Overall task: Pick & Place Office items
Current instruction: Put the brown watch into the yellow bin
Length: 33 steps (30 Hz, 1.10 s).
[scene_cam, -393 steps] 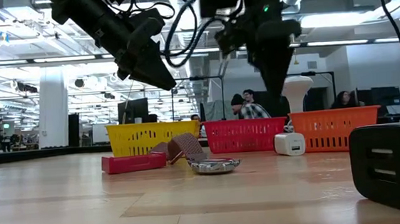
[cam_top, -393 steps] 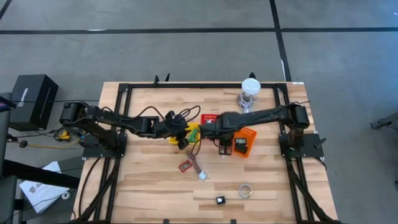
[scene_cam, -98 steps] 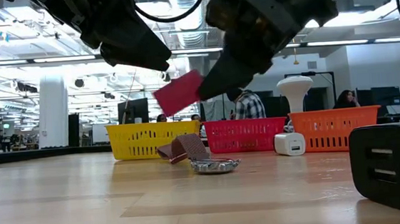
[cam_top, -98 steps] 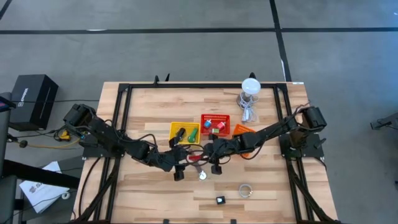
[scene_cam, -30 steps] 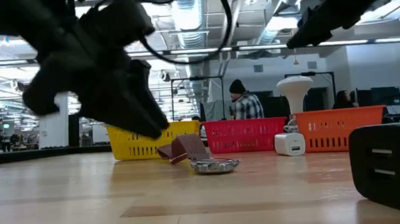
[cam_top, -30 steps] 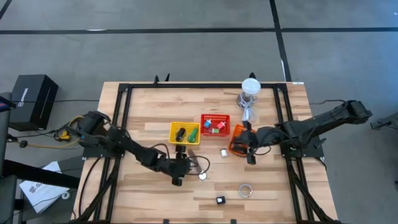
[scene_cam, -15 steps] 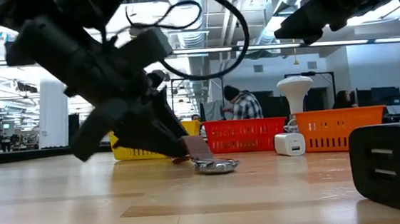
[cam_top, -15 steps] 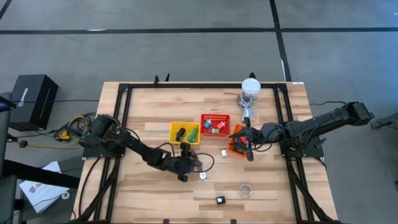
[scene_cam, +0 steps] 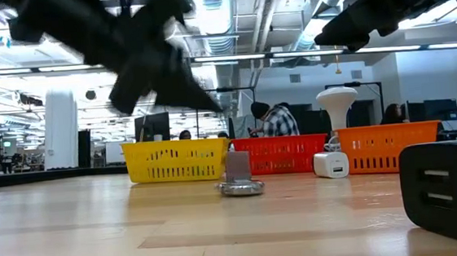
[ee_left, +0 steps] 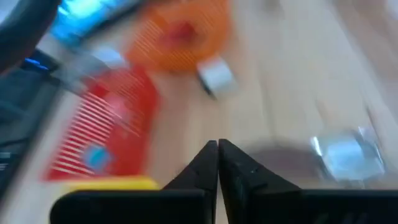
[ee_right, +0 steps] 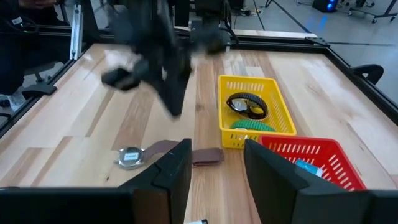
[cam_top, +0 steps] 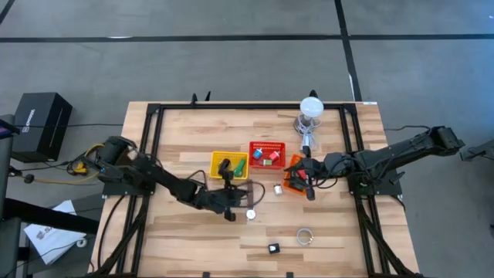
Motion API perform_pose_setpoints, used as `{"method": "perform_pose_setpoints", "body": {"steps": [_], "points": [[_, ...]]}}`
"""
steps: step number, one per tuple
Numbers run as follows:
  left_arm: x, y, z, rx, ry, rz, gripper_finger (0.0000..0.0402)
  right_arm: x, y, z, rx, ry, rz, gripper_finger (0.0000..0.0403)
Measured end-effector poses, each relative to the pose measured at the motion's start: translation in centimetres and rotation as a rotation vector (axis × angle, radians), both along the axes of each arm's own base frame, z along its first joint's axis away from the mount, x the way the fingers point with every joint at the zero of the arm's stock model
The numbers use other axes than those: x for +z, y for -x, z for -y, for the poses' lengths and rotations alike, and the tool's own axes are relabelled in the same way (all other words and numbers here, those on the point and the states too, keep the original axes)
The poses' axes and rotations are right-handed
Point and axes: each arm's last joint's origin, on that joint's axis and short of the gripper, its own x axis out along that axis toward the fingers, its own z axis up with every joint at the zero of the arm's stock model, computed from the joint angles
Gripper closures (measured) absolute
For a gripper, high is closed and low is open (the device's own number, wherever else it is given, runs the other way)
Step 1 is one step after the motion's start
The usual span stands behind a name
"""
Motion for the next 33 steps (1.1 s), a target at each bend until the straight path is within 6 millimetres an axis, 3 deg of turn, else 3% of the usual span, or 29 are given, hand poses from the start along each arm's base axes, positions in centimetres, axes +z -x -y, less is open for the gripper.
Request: {"method": "perform_pose_setpoints", "body": {"steps": [6, 10, 13, 24, 28, 33], "points": [[6.1, 1.7, -1.5, 0.077, 0.003, 0.141, 0.04, -0.1, 0.0, 0.0, 0.0, 0.002, -0.009, 0.0264], [7.2, 2.2, -2.0, -0.058, 0.14, 0.125, 0.04, -0.1, 0.0, 0.0, 0.0, 0.002, -0.012, 0.0264], [6.1, 1.8, -1.8, -0.113, 0.148, 0.063, 0.0392, -0.1, 0.0, 0.0, 0.0, 0.002, -0.011, 0.0263], [-2.7, -0.2, -0.9, -0.236, -0.099, -0.237, 0.0293, -0.1, 0.0, 0.0, 0.0, 0.002, -0.011, 0.0261], [-3.9, -0.7, -0.6, -0.345, -0.236, -0.264, 0.025, -0.1, 0.0, 0.0, 0.0, 0.002, -0.012, 0.026], [-3.5, -1.1, 0.3, -0.411, -0.406, -0.208, 0.0208, -0.1, 0.0, 0.0, 0.0, 0.002, -0.012, 0.0261]]}}
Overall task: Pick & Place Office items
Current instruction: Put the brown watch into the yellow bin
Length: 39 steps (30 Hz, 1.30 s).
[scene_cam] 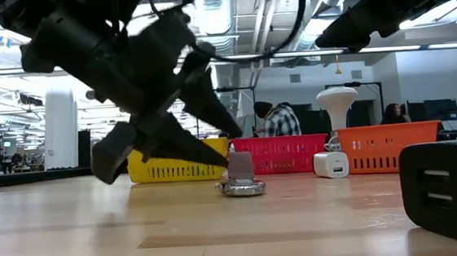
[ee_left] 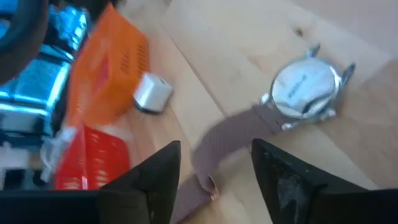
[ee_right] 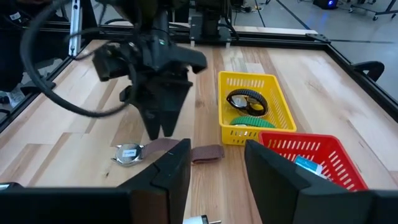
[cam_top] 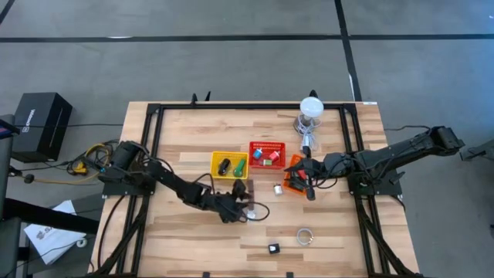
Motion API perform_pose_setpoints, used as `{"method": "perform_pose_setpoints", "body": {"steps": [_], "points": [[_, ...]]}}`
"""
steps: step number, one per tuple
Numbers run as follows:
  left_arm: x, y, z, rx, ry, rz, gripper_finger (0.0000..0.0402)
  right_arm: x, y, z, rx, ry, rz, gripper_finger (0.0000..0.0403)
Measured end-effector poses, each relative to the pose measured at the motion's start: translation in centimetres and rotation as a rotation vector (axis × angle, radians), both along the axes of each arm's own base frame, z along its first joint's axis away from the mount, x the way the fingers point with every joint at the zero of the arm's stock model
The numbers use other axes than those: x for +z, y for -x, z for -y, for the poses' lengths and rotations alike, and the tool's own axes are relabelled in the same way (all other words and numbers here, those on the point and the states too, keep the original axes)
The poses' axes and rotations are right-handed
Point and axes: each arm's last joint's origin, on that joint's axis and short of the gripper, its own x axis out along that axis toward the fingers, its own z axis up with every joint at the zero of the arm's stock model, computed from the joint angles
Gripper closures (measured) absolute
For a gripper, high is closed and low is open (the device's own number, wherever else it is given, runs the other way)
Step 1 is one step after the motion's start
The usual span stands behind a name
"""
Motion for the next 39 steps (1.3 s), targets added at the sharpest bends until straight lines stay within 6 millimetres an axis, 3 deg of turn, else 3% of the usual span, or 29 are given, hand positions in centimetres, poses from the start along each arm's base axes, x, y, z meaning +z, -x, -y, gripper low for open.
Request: {"method": "perform_pose_setpoints", "body": {"steps": [7, 10, 16, 29, 39], "points": [[-0.2, -0.4, -0.8, 0.005, 0.007, 0.005, 0.0186, 0.0, 0.0, 0.0, 0.0, 0.0, 0.0, 0.026], [-0.3, -0.6, -1.2, -0.014, 0.02, -0.008, 0.0189, 0.0, 0.0, 0.0, 0.0, 0.0, 0.0, 0.0261], [-0.4, -0.5, -1.3, -0.094, -0.112, -0.047, 0.0197, 0.0, 0.0, 0.0, 0.0, 0.0, 0.0, 0.026], [-0.6, -0.9, -2.4, -0.199, -0.01, -0.079, 0.0198, 0.0, 0.0, 0.0, 0.002, 0.004, 0.001, 0.0259], [-0.5, -1.3, -3.9, -0.242, -0.115, -0.087, 0.0198, 0.1, 0.0, 0.0, 0.003, 0.006, 0.008, 0.0261]]}}
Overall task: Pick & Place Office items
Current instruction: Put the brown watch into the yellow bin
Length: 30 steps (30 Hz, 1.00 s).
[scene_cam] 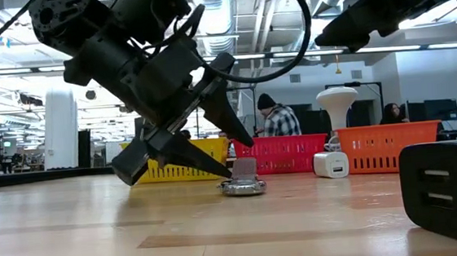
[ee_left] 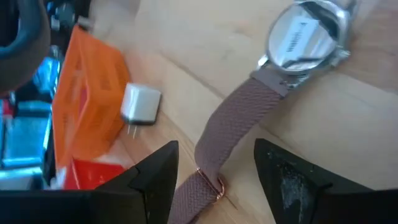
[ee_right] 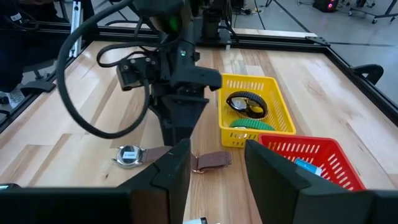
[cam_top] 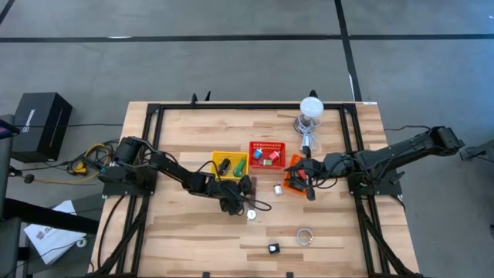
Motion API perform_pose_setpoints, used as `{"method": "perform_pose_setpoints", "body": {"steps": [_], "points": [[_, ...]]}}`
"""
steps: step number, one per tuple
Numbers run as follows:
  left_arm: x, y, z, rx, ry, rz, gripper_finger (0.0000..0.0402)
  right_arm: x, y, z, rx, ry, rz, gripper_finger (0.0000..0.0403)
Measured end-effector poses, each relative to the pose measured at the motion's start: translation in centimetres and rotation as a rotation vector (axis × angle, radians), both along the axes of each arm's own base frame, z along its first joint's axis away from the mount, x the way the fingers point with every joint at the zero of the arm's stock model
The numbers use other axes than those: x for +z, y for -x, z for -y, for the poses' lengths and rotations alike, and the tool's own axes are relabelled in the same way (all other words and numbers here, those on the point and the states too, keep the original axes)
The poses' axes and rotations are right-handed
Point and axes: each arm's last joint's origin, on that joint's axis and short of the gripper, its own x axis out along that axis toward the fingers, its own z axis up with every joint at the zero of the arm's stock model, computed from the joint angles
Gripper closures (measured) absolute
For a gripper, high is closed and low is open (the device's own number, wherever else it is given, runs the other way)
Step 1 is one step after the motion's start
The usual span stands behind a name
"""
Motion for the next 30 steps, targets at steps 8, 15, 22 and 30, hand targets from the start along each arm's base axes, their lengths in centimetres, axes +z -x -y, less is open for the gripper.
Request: {"method": "perform_pose_setpoints", "body": {"steps": [8, 15, 22, 30], "points": [[-0.4, -0.2, 0.0, -0.072, 0.007, -0.005, 0.0198, 0.0, 0.0, 0.0, 0.0, 0.0, 0.003, 0.0261], [-1.1, -1.2, -0.3, -0.054, -0.019, 0.007, 0.0198, 0.1, -0.1, 0.0, 0.001, 0.0, 0.014, 0.026], [-0.9, -1.6, -0.3, -0.049, -0.02, 0.01, 0.0229, 0.1, 0.0, 0.0, 0.001, 0.0, 0.011, 0.0261], [-1.1, -1.5, -0.3, 0.072, 0.147, 0.004, 0.0323, 0.1, 0.0, 0.0, 0.001, -0.001, 0.01, 0.0261]]}}
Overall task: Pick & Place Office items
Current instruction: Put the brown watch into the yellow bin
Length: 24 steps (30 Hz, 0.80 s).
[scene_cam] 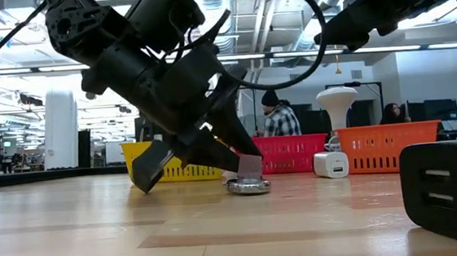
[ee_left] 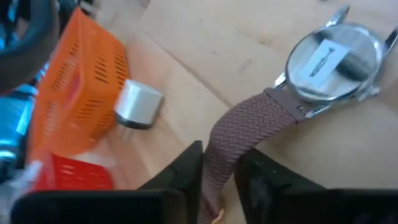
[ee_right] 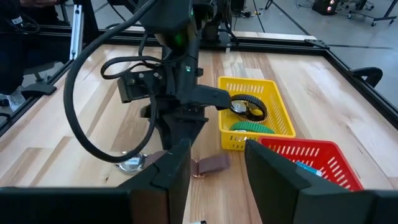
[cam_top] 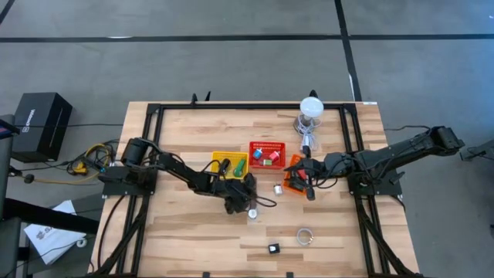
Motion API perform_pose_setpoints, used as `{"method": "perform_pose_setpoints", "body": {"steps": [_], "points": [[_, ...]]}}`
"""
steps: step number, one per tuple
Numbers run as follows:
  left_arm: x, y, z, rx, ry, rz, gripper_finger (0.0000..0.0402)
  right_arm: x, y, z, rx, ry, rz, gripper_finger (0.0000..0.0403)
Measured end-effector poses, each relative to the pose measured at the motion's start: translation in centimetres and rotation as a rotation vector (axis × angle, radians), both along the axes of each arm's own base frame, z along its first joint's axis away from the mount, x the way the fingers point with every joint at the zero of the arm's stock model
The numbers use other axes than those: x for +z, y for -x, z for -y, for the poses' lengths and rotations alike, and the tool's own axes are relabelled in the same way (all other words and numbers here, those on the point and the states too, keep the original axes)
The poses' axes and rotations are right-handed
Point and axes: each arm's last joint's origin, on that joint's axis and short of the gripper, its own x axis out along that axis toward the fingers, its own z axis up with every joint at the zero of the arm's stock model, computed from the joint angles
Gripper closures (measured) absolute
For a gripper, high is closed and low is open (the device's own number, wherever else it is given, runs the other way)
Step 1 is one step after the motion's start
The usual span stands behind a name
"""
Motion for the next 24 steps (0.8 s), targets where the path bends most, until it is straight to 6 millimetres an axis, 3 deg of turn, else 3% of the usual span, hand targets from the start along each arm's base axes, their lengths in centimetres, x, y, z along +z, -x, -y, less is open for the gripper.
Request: {"method": "perform_pose_setpoints", "body": {"steps": [7, 12, 19, 24], "points": [[-0.1, 0.1, 0.3, 0.041, 0.059, -0.005, 0.0393, 0.0, 0.0, 0.0, -0.001, -0.002, 0.0, 0.026], [0.5, 0.5, 1.2, 0.074, 0.008, 0.016, 0.0394, 0.0, 0.0, 0.0, -0.001, -0.002, 0.0, 0.0261], [5.5, 1.3, 2.8, 0.124, 0.002, 0.182, 0.0396, 0.0, 0.0, 0.0, -0.001, -0.001, -0.004, 0.026], [8.9, 3.2, 2.2, 0.278, -0.041, 0.297, 0.0398, 0.0, 0.0, 0.0, -0.001, -0.001, -0.004, 0.0261]]}}
